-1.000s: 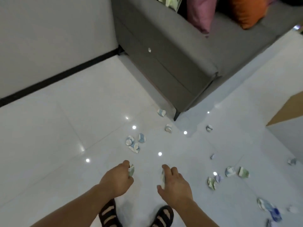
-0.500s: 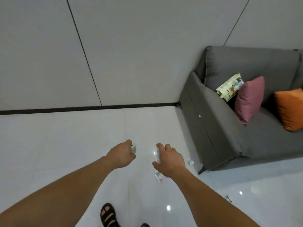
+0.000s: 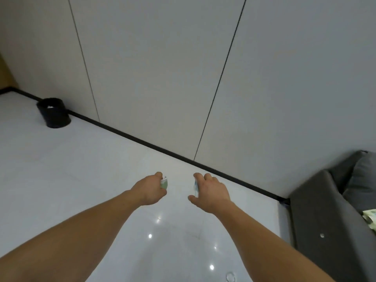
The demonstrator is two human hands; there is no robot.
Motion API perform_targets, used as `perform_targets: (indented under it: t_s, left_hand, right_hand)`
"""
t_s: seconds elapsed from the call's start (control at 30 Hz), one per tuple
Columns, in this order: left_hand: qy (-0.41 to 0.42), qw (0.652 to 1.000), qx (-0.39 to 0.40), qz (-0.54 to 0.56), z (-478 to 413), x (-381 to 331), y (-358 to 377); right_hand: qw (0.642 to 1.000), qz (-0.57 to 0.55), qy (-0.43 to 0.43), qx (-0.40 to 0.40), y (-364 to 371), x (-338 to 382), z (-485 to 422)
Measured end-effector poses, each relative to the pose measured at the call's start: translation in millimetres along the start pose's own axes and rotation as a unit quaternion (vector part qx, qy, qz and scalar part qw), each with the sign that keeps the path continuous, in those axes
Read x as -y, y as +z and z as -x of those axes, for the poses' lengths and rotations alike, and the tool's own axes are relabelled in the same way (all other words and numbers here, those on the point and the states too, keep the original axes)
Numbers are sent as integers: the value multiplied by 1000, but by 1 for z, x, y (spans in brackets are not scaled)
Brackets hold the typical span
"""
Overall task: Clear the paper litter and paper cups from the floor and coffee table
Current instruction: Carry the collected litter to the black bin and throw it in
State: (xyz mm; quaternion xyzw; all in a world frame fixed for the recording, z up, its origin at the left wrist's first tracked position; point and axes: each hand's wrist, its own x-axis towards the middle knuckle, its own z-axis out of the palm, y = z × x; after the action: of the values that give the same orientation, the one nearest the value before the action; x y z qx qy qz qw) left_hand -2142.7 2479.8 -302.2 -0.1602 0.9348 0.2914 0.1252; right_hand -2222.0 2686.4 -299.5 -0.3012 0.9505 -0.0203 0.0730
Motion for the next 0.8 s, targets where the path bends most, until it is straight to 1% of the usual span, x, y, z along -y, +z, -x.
perform_targets:
  t_s: [0.2, 0.27, 0.4, 0.6, 0.8]
  left_hand:
    - [-50, 997, -62, 13, -7, 120, -106]
    - [-65, 995, -73, 13, -7, 158, -137]
    - [-91, 992, -89, 21, -8, 223, -184]
    - [-127, 983, -122, 56, -35, 297, -239]
    - [-180, 969, -158, 55, -83, 372, -313]
  right_hand:
    - [998, 11, -61, -13, -21, 133, -96]
    - [997, 3, -77, -20, -23, 177, -123]
    - [993, 2, -116, -7, -22, 256, -170]
    - [983, 19, -180, -6, -25, 343, -255]
    - [972, 17, -235, -1, -26, 426, -376]
